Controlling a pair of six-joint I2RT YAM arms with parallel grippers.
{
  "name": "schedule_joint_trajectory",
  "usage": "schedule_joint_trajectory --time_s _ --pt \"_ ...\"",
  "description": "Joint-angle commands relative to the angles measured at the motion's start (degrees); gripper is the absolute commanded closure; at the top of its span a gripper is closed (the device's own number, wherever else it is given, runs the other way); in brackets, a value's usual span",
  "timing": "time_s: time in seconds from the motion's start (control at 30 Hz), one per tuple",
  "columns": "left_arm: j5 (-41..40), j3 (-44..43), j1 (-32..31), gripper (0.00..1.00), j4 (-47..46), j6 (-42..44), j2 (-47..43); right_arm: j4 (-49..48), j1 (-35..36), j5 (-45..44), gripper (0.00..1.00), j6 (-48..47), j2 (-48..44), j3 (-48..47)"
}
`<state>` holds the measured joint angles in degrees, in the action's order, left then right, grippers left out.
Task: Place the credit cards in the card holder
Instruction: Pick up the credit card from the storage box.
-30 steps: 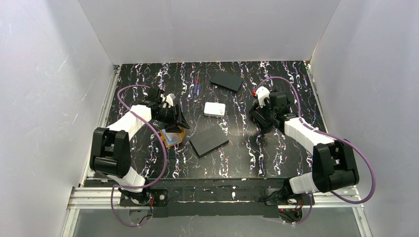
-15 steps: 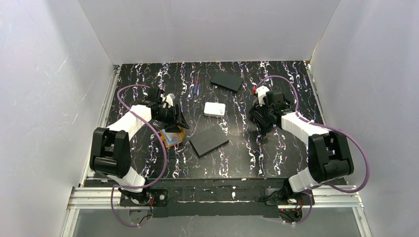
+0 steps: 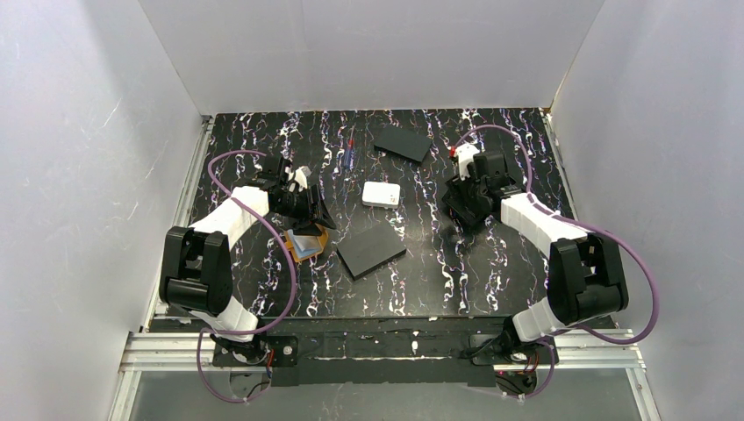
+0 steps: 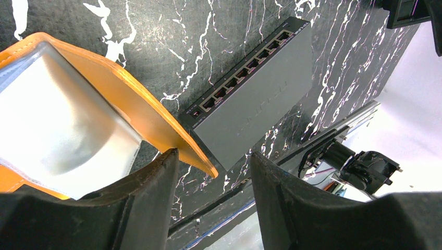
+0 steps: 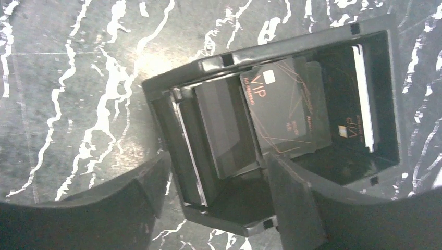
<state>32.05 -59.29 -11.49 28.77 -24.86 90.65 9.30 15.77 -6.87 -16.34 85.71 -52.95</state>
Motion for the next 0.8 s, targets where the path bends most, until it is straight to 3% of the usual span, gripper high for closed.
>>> schedule_joint_trajectory --time_s 0.0,0.13,0.47,0.63,0.77 --pt "-0.08 0.53 -0.29 0.48 1.15 0.95 -1.91 1.34 -0.58 6.1 0.18 2.58 -0.12 -2.96" --pt "0.41 0.49 -0.37 0.48 1.11 0.87 -1.61 3.0 -2.54 15.26 0.09 6.4 4.14 -5.19" --pt "0.62 0.6 -0.38 0.48 1.11 0.93 -1.76 2.79 -6.32 22.56 0.08 8.51 10.99 -7.3" --pt "0.84 0.49 -0.4 0.48 1.11 0.93 -1.59 3.06 -6.37 23.61 0.14 8.35 11.32 -6.58" --pt "1.35 0.44 -0.38 0.48 1.1 0.93 -1.23 5.37 -6.43 25.1 0.25 7.32 11.2 -6.79"
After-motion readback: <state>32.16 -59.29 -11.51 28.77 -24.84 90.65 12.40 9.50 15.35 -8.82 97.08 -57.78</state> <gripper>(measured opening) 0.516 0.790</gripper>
